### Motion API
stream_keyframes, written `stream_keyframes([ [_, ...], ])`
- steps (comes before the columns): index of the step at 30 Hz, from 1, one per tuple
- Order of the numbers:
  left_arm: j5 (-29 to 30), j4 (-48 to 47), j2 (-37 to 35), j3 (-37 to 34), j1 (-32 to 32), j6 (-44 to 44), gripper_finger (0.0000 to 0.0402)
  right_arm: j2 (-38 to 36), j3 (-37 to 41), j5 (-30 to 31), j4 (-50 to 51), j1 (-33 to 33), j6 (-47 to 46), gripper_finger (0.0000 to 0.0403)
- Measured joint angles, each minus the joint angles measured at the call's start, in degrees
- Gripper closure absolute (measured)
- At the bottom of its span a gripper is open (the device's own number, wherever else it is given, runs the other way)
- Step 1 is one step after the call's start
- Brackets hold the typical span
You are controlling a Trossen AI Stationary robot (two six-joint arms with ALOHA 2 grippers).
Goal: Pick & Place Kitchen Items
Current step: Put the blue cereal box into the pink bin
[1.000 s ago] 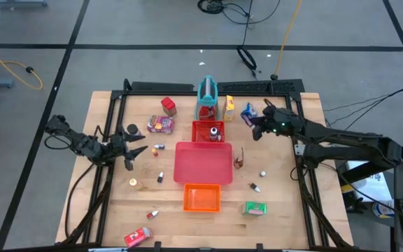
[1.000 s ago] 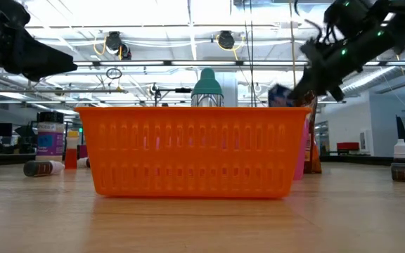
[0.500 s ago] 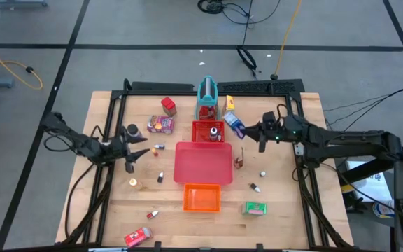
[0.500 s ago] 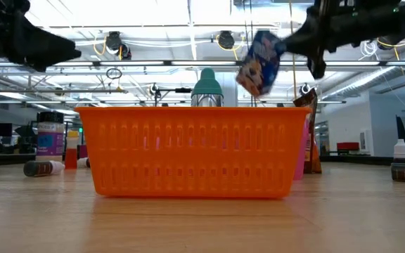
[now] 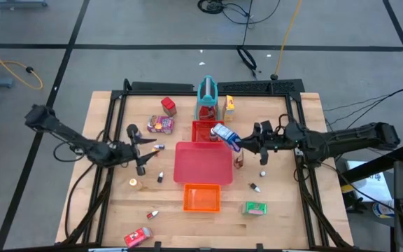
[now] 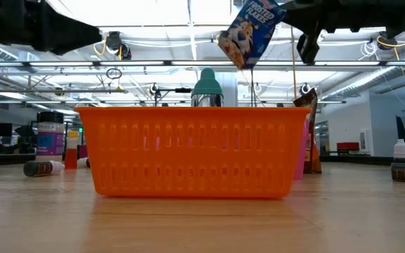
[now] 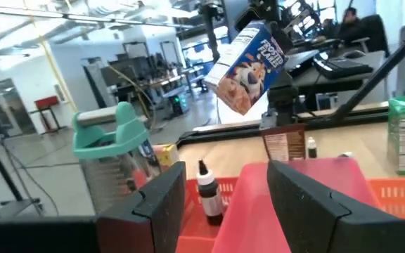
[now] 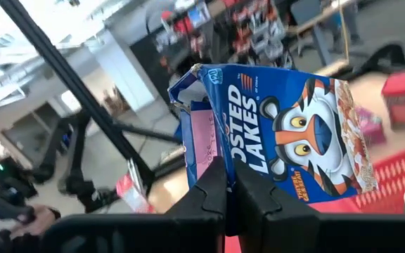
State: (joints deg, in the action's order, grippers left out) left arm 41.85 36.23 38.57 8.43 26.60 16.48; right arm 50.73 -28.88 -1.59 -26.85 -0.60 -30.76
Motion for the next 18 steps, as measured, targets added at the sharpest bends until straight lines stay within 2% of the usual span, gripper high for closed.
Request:
stream_keyframes([
  [3, -6.84, -2.17, 4.1, 4.35, -3.32, -2.07, 0.0202, 3.55, -1.49, -0.1, 0.28, -0.71, 0.59, 0.0403],
  [7, -13.03, -8.48, 9.08, 10.76, -7.79, -1.64, 0.0202, 8.01, -5.08, -0.29, 0.08, -1.8, 2.98, 0.0403],
  [11, -20.74, -15.27, 13.78, 16.36, -13.02, -2.68, 0.0202, 12.11, -8.98, -3.0, 0.1, -2.95, 6.2, 0.0402],
  [15, -29.89, -17.13, 18.55, 20.07, -17.78, -3.05, 0.0202, 15.39, -11.65, -3.3, -0.1, -3.33, 8.08, 0.0402],
  [18, -34.28, -17.13, 21.87, 22.31, -20.29, -1.98, 0.0202, 17.63, -12.45, -5.2, 0.19, -3.26, 7.77, 0.0402],
])
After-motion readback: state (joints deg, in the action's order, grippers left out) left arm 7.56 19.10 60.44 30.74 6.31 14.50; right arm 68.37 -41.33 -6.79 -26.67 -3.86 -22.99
